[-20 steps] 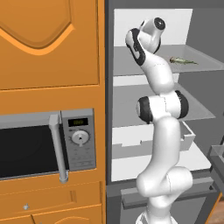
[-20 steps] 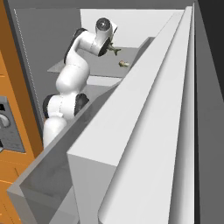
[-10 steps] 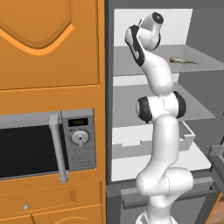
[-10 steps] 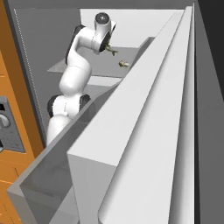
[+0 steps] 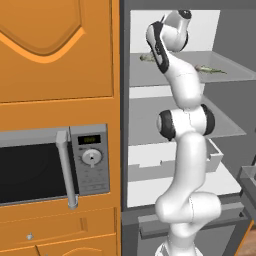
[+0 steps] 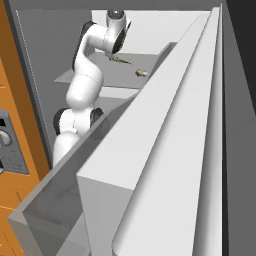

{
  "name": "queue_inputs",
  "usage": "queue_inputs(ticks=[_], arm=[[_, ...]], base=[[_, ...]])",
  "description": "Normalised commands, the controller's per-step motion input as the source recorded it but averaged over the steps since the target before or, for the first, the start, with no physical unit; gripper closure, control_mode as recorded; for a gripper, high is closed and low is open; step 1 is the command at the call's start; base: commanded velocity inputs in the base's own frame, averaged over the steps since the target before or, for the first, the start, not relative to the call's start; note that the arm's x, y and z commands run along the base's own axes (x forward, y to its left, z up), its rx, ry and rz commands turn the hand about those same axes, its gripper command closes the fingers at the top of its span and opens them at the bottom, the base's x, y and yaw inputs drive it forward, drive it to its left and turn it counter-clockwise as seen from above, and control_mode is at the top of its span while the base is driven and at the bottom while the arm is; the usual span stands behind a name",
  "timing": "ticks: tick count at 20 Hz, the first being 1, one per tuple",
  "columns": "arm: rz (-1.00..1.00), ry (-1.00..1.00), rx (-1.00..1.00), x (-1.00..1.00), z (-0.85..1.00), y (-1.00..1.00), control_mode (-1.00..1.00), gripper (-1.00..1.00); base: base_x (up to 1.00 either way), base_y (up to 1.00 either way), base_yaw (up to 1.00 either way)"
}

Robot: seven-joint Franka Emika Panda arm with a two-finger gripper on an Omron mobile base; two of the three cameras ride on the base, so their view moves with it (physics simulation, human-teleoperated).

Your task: Place the fish on the counter behind the older fish on the same shelf of the fridge to maintain FIFO order. Close the fridge door when finished.

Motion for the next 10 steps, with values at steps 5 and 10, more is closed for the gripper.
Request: queue_inputs(ticks=[5,10], arm=[[0.02,-0.28,0.00,-0.63,-0.43,0.21,-1.00,-1.00],[0.02,-0.17,0.05,-0.85,-0.71,0.25,-1.00,-1.00]], base=[[0.00,0.00,0.00],[0.00,0.00,0.00]])
